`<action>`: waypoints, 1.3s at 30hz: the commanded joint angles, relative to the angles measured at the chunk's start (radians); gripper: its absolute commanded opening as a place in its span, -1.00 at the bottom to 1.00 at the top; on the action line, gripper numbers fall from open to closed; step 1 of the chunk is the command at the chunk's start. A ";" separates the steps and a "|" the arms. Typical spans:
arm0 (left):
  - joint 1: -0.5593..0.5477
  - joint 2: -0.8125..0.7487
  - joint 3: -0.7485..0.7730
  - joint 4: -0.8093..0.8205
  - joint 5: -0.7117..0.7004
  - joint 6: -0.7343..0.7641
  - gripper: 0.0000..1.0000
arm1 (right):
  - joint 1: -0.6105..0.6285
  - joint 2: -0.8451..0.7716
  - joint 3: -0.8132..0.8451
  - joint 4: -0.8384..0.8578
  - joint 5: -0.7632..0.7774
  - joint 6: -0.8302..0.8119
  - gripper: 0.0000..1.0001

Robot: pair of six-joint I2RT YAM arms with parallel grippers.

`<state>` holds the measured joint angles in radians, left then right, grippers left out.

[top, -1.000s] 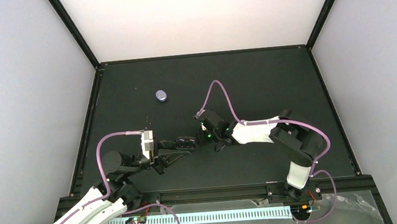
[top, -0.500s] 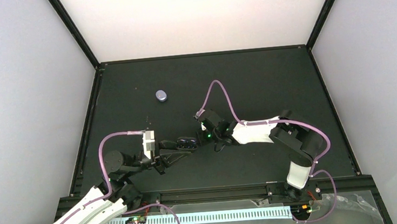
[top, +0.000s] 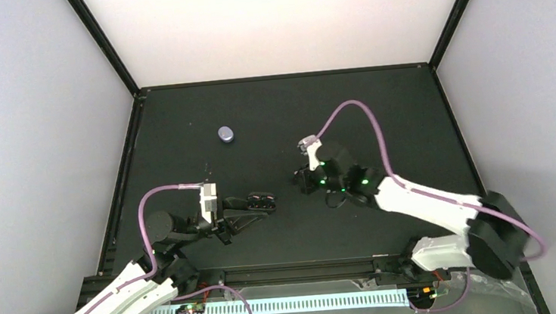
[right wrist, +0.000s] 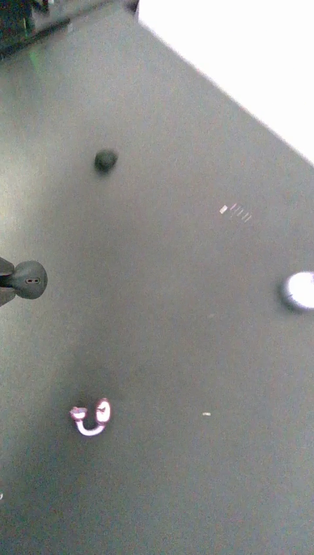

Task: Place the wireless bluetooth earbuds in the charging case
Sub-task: Pick up the earbud from the center of the board, then place the earbud in the charging case.

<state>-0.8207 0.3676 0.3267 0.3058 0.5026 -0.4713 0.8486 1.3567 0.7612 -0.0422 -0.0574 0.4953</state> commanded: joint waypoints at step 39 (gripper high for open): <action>-0.011 0.272 0.065 0.394 0.326 -0.023 -0.97 | 0.237 -0.397 0.569 -0.722 -0.510 -0.586 -0.98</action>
<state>-0.8265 0.6544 0.3565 0.6533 0.7986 -0.4919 1.0672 0.9413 1.2976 -0.8070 -0.5953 -0.0803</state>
